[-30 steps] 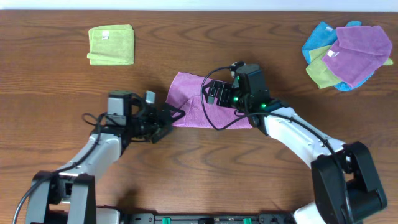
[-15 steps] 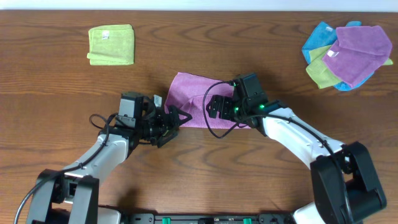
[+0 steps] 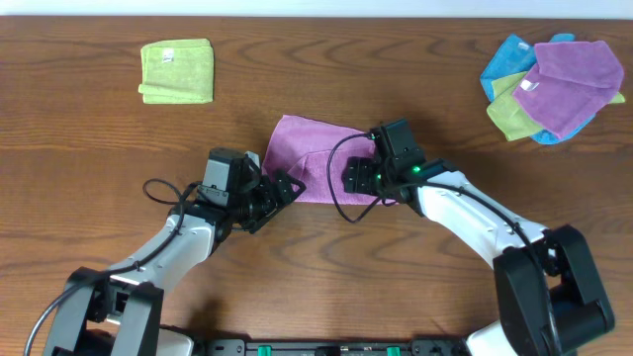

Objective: Fold the cloth

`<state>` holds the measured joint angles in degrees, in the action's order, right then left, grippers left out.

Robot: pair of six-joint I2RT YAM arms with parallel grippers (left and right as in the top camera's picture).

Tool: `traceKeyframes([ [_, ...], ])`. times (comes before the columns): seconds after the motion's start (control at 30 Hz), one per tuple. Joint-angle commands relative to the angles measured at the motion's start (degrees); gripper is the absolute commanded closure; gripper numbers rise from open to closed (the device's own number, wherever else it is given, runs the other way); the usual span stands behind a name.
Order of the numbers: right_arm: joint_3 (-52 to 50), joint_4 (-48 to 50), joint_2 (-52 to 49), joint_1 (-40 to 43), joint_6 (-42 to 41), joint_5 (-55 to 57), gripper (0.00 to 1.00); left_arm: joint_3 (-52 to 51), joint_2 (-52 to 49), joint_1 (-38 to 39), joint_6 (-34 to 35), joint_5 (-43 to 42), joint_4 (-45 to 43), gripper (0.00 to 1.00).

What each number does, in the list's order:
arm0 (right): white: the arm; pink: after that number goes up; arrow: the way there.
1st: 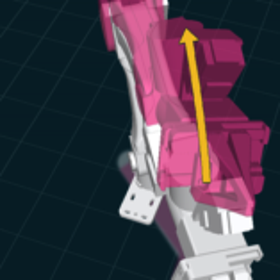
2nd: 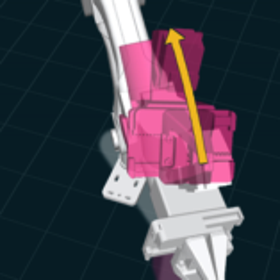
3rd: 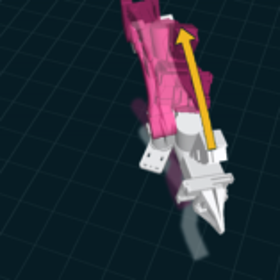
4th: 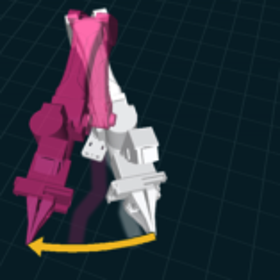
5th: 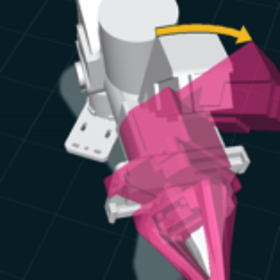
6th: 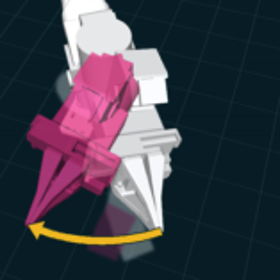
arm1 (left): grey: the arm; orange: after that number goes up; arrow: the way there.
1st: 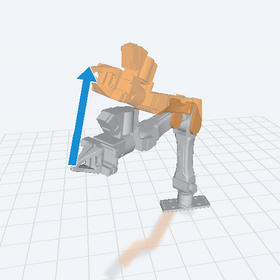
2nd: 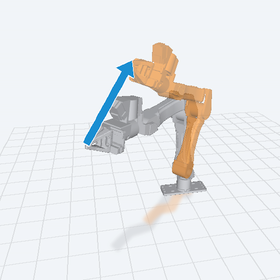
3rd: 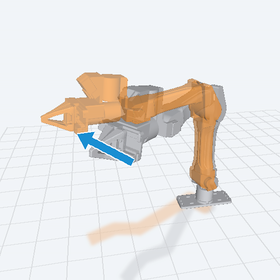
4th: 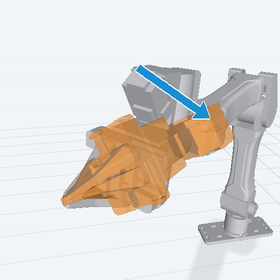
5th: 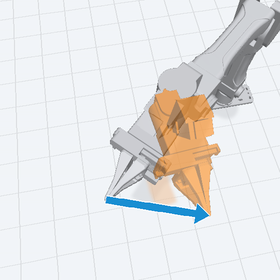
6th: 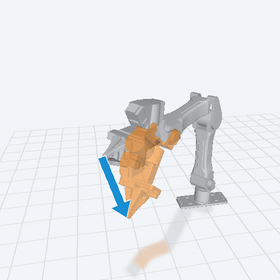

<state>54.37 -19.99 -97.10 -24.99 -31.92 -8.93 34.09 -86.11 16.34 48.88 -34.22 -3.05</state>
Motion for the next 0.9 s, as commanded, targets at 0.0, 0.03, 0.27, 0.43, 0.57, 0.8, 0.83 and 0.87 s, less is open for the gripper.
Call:
traceKeyframes([
  [0.0, 0.2, -0.7, -0.5, -0.3, 2.7, 1.5, 0.32, -0.2, -0.8, 0.3, -0.4, 4.8, -0.3, 0.05],
  [0.03, 0.1, -0.9, -0.5, -0.3, 2.9, 1.8, 0.33, -0.2, -0.8, 0.3, -0.4, 4.8, -0.7, 0.05],
  [0.27, -2.2, -1.4, -0.5, -0.3, 3.9, 3.7, 0.41, -0.2, -0.8, 0.8, 1.4, 6.6, -4.1, 0.05],
  [0.43, -4.6, 0.0, -0.5, -0.2, 5.5, 5.1, 0.41, -0.2, -0.8, 2.2, 2.6, 7.3, -4.7, 0.05],
  [0.57, -5.1, 0.6, -0.5, -0.2, 6.8, 6.1, 0.41, -0.2, -0.8, 3.2, 4.5, 8.7, -4.9, 0.05],
  [0.8, -7.6, 5.6, -4.4, -0.2, 6.9, 5.2, 0.43, -0.2, -0.8, 5.1, 6.7, 13.4, -5.3, 0.05],
  [0.83, -7.6, 5.7, -4.8, -0.2, 6.9, 5.2, 0.43, -0.2, -0.8, 5.3, 6.7, 13.8, -5.4, 0.05],
  [0.87, -7.6, 5.9, -5.0, -0.2, 6.9, 5.2, 0.43, -0.2, -0.8, 5.4, 6.7, 14.4, -5.6, 0.05],
])
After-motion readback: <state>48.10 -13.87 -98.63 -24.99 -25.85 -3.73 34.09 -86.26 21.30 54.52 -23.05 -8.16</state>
